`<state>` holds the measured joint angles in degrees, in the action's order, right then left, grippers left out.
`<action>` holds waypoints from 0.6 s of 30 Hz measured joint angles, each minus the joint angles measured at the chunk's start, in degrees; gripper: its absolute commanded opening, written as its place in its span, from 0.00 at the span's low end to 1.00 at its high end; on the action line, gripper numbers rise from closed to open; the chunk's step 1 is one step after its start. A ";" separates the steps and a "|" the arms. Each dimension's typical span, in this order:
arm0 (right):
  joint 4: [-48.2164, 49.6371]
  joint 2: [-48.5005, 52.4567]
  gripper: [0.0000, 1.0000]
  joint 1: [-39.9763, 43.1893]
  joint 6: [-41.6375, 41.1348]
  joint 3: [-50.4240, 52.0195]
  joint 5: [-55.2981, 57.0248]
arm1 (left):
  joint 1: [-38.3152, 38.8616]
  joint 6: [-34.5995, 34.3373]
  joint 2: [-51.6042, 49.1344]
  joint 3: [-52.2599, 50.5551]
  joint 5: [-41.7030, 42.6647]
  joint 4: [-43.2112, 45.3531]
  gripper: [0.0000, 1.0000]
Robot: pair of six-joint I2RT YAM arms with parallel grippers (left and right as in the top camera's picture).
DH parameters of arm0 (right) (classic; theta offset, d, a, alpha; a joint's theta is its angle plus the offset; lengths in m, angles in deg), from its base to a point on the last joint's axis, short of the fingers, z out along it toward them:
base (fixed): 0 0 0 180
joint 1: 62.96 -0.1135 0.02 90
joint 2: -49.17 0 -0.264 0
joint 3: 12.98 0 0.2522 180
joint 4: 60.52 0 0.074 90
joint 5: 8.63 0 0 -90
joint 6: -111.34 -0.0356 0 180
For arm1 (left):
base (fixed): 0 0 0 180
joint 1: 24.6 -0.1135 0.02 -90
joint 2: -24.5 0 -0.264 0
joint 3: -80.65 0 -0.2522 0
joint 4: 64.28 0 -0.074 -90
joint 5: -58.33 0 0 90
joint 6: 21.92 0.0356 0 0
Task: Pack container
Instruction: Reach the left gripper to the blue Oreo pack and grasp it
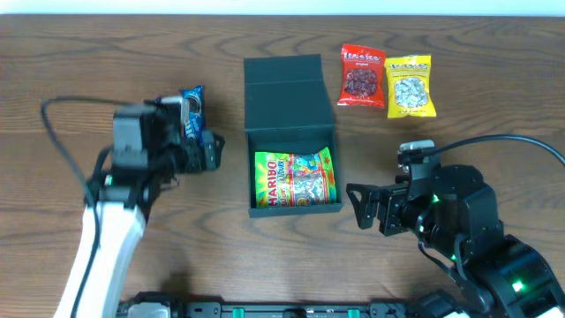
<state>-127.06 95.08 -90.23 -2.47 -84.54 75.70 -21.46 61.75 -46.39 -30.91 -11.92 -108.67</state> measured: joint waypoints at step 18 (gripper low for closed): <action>-0.04 0.00 0.99 0.00 0.00 0.00 0.00 | 0.00 1.36 -25.07 6.88 -7.48 8.70 0.95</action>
<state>-127.10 95.08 -90.23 -2.47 -84.54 75.70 -21.46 63.10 -71.46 -24.03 -19.39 -99.98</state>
